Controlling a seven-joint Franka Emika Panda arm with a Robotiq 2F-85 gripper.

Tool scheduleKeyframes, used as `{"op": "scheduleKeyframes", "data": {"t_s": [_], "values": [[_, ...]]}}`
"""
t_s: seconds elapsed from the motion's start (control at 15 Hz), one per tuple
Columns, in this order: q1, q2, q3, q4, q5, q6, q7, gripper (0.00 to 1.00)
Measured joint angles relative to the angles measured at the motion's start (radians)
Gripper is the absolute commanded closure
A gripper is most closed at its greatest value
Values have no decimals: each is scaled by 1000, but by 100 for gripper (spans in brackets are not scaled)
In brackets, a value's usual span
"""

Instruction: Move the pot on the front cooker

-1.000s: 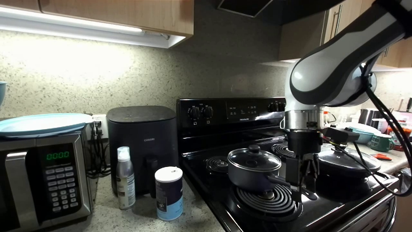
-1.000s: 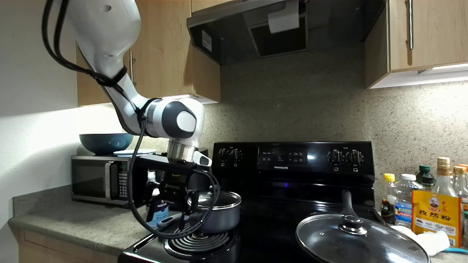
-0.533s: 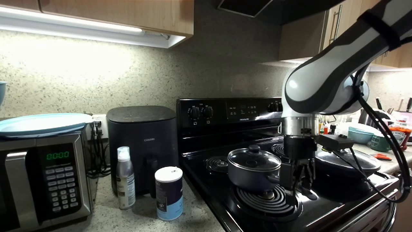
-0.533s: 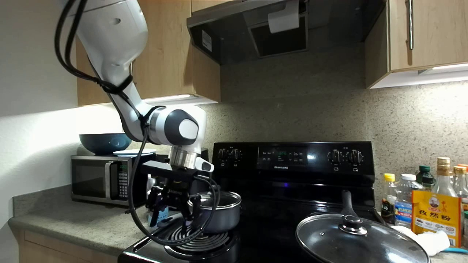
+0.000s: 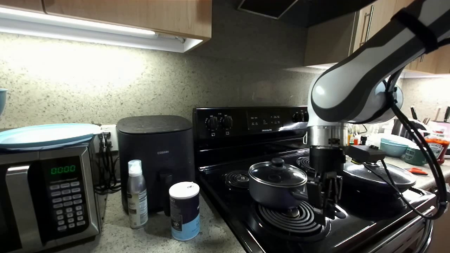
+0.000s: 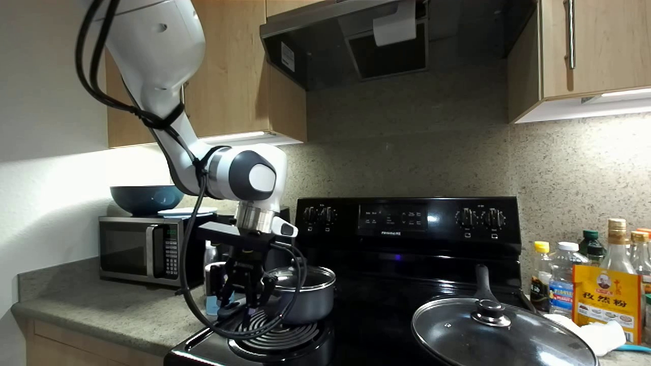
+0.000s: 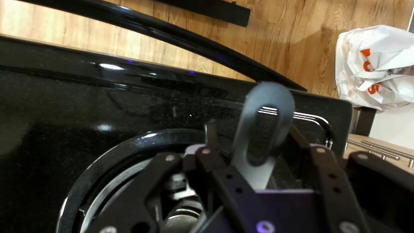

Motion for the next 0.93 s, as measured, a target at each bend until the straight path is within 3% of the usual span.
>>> {"op": "scheduleKeyframes", "data": {"t_s": [0.2,0.33,0.6,0.93], "values": [[0,-4,0,0,0,3,-1,95],[0,-5,-1,0,0,4,-5,100],[-1,-8,-5,-2,-4,-24,-68,98],[-15,-45,-39,-6,-14,-221,-254,100]]}}
